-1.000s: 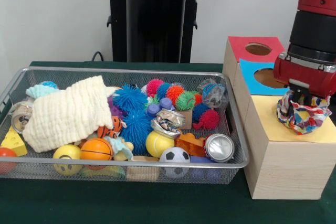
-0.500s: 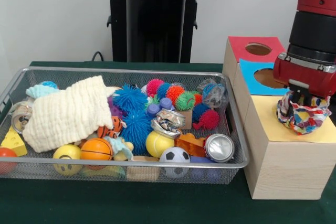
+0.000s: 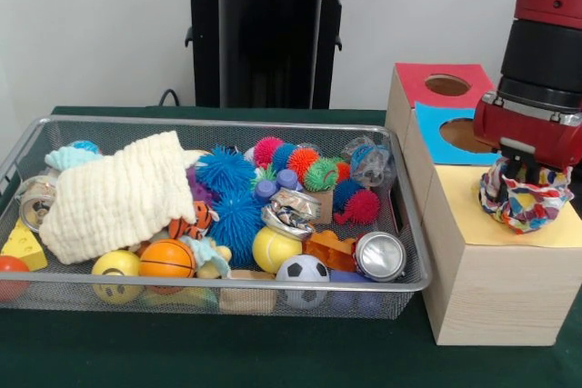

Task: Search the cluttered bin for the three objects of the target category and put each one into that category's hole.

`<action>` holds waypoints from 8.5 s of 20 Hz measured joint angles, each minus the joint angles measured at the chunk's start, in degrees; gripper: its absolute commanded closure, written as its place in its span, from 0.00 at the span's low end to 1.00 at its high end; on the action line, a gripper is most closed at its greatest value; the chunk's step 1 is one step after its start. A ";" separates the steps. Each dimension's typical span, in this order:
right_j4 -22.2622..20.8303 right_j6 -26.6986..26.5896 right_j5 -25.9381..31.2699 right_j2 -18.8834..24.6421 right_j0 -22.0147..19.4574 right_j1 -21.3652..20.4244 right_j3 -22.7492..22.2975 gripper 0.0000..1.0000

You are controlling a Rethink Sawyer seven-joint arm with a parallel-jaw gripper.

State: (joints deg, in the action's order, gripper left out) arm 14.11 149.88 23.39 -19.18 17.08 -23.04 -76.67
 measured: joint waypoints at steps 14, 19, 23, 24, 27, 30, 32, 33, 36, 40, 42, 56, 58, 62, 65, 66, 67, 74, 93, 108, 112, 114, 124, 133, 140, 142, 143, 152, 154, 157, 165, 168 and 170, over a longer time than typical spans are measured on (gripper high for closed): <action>0.02 0.00 -1.39 -0.45 0.14 -0.50 -1.29 1.00; 0.01 0.00 -4.24 -0.36 -0.04 -1.07 -3.13 1.00; -0.02 0.00 -5.44 -0.17 -0.05 -1.30 -3.82 1.00; -0.04 0.00 -5.63 -0.12 -0.05 -1.36 -3.93 1.00; -0.04 0.00 -5.68 -0.07 -0.07 -1.47 -4.07 1.00; -0.04 0.00 -5.67 -0.02 -0.12 -1.59 -4.17 1.00; -0.04 0.00 -5.67 0.05 -0.19 -1.67 -4.24 1.00; -0.04 0.00 -5.67 0.08 -0.23 -1.70 -4.28 1.00; -0.04 0.00 -5.74 0.21 -0.33 -1.80 -4.42 1.00; -0.04 0.00 -6.01 0.29 -0.38 -1.82 -4.55 1.00; -0.02 0.00 -6.08 0.29 -0.38 -1.78 -4.54 1.00; 0.11 0.00 -6.48 0.46 -0.48 -1.34 -4.29 0.00; 0.11 0.00 -6.48 0.48 -0.49 -1.34 -4.29 0.00; 0.26 0.01 -7.16 0.86 -0.49 -1.31 -3.68 0.00; 0.27 0.00 -7.44 1.19 -0.76 -1.08 -3.54 0.00; 0.27 0.00 -7.45 1.19 -0.76 -1.08 -3.54 0.00; 0.27 0.00 -7.45 1.19 -0.75 -1.08 -3.54 0.00; 0.27 0.00 -7.45 1.19 -0.75 -1.07 -3.54 0.00; 0.31 0.01 -7.46 1.03 -0.70 -1.03 -3.36 1.00; 0.24 0.00 -7.50 0.58 -0.35 -0.98 -3.37 1.00; 0.21 0.00 -7.50 0.57 -0.35 -0.97 -3.35 1.00; 0.21 0.00 -7.50 0.57 -0.35 -0.95 -3.35 1.00; 0.21 0.00 -7.46 0.41 -0.29 -0.77 -3.13 1.00; 0.21 0.00 -7.46 0.32 -0.22 -0.71 -3.06 1.00; 0.20 0.00 -7.44 0.31 -0.22 -0.67 -3.01 1.00; 0.20 0.00 -7.45 0.28 -0.21 -0.67 -3.01 1.00; 0.20 0.00 -7.45 0.27 -0.18 -0.66 -3.00 1.00; 0.20 0.00 -7.47 0.13 -0.04 -0.64 -3.01 1.00; 0.19 0.00 -7.46 0.13 -0.04 -0.65 -3.01 1.00; 0.19 0.00 -7.46 0.15 -0.05 -0.69 -3.06 1.00; 0.20 0.00 -7.49 0.17 -0.11 -0.79 -3.20 1.00; 0.20 0.00 -7.50 0.18 -0.12 -0.82 -3.24 1.00; 0.20 0.00 -7.49 0.21 -0.15 -0.83 -3.24 1.00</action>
State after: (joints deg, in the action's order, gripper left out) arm 14.31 149.88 15.90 -18.97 16.93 -23.87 -79.90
